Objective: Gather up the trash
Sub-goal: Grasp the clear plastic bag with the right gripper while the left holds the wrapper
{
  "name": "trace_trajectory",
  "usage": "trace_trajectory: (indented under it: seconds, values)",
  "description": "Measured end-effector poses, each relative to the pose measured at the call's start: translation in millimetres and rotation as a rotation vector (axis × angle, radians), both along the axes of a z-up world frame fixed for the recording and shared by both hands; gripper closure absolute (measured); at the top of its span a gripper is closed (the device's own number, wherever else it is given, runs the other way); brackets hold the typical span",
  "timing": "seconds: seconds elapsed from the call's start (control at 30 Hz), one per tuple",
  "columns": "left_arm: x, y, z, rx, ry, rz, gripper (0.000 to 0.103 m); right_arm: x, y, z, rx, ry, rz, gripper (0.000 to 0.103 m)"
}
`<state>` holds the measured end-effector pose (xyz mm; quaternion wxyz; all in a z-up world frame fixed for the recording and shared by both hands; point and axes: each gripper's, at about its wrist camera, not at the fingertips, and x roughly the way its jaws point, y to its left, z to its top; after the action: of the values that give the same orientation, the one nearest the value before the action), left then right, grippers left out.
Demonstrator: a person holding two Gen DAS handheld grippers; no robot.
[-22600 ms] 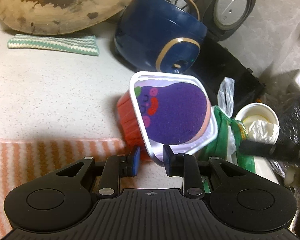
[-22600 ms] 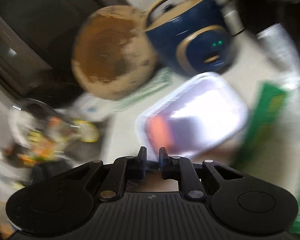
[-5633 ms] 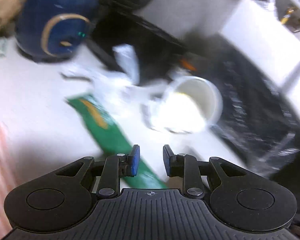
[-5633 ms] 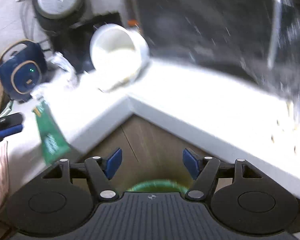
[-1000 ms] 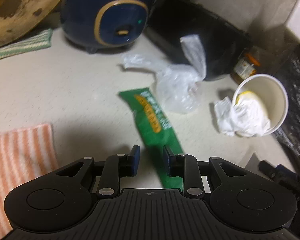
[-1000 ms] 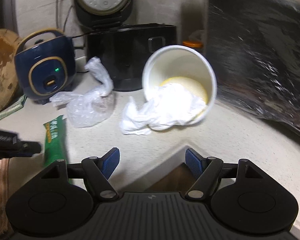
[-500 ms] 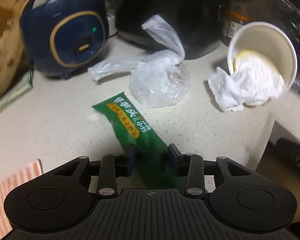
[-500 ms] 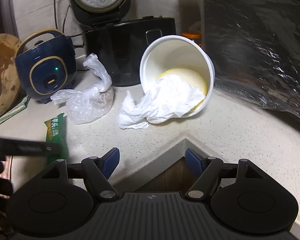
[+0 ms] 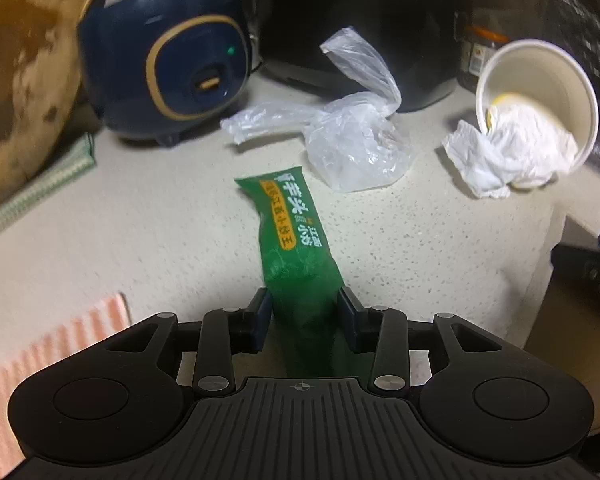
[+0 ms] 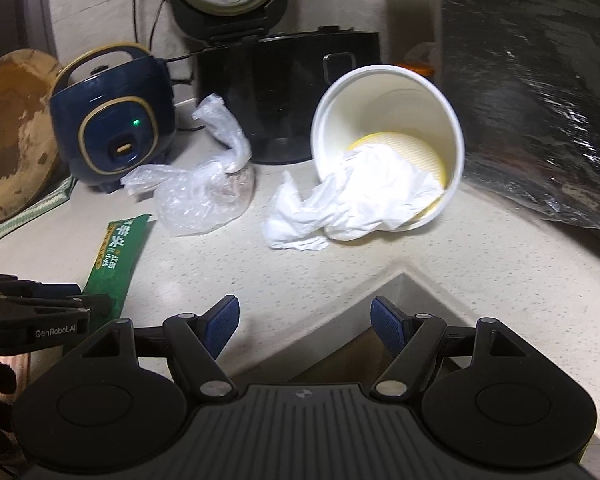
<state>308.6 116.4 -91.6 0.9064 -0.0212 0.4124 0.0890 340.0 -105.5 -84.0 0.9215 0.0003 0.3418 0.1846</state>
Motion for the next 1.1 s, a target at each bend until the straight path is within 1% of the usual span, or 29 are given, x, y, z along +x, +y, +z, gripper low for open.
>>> trace_trajectory:
  seconds: [0.07,0.1,0.23,0.3,0.33,0.37,0.4,0.43,0.5,0.57,0.63,0.7,0.73,0.8,0.9,0.93,0.97,1.0,1.03,1.07,1.1]
  values:
    - [2,7,-2,-0.075,0.005,0.023,0.058,0,3,0,-0.003,0.0,0.01,0.03]
    - [2,7,-2,-0.092,-0.002,0.031,0.058,-1,5,0,-0.005,0.0,0.013,0.03]
    - [8,3,-3,-0.08,-0.007,0.006,0.053,0,8,0,-0.01,0.002,0.026,0.03]
    - [11,0,-4,-0.071,-0.006,-0.018,0.053,1,10,2,-0.016,0.0,0.03,0.03]
    - [11,-1,-4,-0.063,-0.004,-0.025,0.055,3,11,3,-0.023,-0.005,0.034,0.03]
    - [9,-1,-4,-0.058,-0.012,-0.022,0.062,7,13,6,-0.031,-0.01,0.041,0.03]
    - [5,1,-4,-0.076,-0.031,-0.015,0.065,11,16,9,-0.042,-0.017,0.052,0.03]
    - [0,6,-4,-0.11,-0.056,-0.004,0.073,17,20,13,-0.051,-0.024,0.063,0.03]
    - [-13,19,-2,-0.211,-0.112,0.022,0.078,33,32,24,-0.066,-0.033,0.103,0.029]
    - [-33,34,2,-0.287,-0.174,0.071,0.079,55,49,32,-0.07,-0.025,0.155,0.028]
    - [-51,47,7,-0.345,-0.214,0.117,0.079,81,71,40,-0.045,-0.017,0.199,0.028]
    - [-69,61,13,-0.411,-0.252,0.153,0.079,107,96,42,-0.022,0.004,0.214,0.027]
    - [-75,68,17,-0.434,-0.268,0.165,0.079,120,108,41,-0.021,0.022,0.203,0.027]
    - [-88,80,23,-0.454,-0.293,0.175,0.079,146,133,31,-0.044,0.071,0.151,0.027]
    - [-104,97,30,-0.477,-0.322,0.181,0.079,173,158,4,-0.073,0.161,0.087,0.027]
    - [-105,102,32,-0.475,-0.327,0.18,0.079,176,163,-4,-0.083,0.177,0.072,0.028]
    - [-107,107,33,-0.465,-0.33,0.182,0.079,178,167,-10,-0.1,0.183,0.055,0.031]
    - [-107,110,34,-0.456,-0.33,0.181,0.079,177,169,-12,-0.128,0.17,0.028,0.052]
    - [-106,114,34,-0.453,-0.327,0.175,0.079,173,171,-9,-0.146,0.157,0.009,0.07]
    - [-104,117,35,-0.456,-0.321,0.163,0.079,166,169,-3,-0.131,0.147,0.007,0.077]
    - [-102,119,35,-0.458,-0.315,0.145,0.079,156,164,6,-0.09,0.144,0.021,0.087]
